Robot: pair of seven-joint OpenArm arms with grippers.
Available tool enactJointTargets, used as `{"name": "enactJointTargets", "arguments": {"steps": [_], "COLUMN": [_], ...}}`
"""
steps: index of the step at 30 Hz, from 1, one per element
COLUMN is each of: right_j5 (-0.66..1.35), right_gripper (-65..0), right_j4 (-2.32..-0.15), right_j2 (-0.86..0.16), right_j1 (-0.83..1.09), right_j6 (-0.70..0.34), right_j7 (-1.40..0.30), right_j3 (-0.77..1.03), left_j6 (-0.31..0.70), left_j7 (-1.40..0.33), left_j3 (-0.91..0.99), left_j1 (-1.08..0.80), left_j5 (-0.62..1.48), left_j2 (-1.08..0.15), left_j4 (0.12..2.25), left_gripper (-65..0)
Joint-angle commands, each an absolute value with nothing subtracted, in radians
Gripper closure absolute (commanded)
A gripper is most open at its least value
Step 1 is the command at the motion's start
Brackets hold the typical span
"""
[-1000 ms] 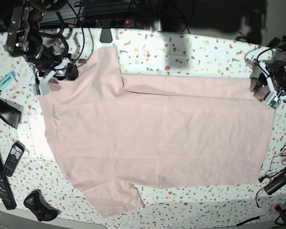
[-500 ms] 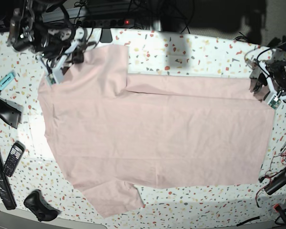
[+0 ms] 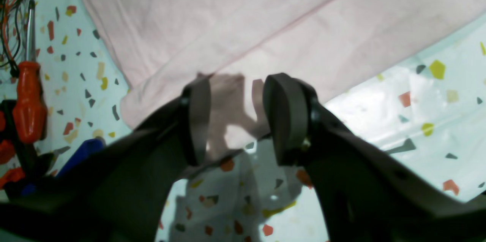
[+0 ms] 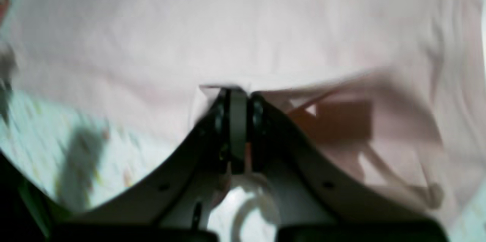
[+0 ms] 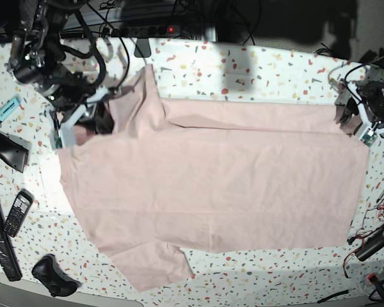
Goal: Fold the T-shirt properly
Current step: 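Fold the sleeve inward across the shirt body with the right gripper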
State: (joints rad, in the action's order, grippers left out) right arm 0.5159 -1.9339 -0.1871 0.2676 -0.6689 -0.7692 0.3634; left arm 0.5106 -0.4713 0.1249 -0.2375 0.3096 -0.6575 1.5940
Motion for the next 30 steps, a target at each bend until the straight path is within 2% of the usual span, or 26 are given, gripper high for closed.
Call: {"name": "enactJointTargets", "arguments": {"steps": [1,10,15,19,26,30], "right_j5": [0.522,0.518,0.404,0.347,0.178,0.174], "right_gripper": [0.0,0.0,0.0,0.0,0.0,0.0], "right_j4": [-1.93,-1.75,-1.679,-1.611,-1.525,-1.525], "right_j2": [-0.181,-0.1,-0.08,-0.075,-0.075,-0.074], "right_j1": [0.239,0.046,-0.021,-0.064,-0.082,-0.082], "right_j6": [-0.67,-0.672,-0.661,-0.62,-0.469,-0.458], "right_j7": [-0.755,-0.747,-0.634,-0.591,-0.453,-0.456], "right_j3": [0.366,0.365,0.365,0.365,0.365,0.362], "left_j6": [0.508,0.508,0.508,0.508,0.508,0.508], "left_j7": [-0.451,-0.452,-0.451,-0.452,-0.452,-0.451], "left_j3": [0.138,0.138,0.138,0.138,0.138,0.138], "left_j1": [-0.227,-0.227,-0.227,-0.227,-0.228,-0.227], "left_j5": [0.315,0.315,0.315,0.315,0.315,0.315], "left_j2": [-0.676,-0.676,-0.676,-0.676,-0.676,-0.676], "left_j4": [1.611,1.611,1.611,1.611,1.611,1.611], "left_gripper": [-25.4,-25.3,-25.4,-25.4,-25.4,-25.4]}}
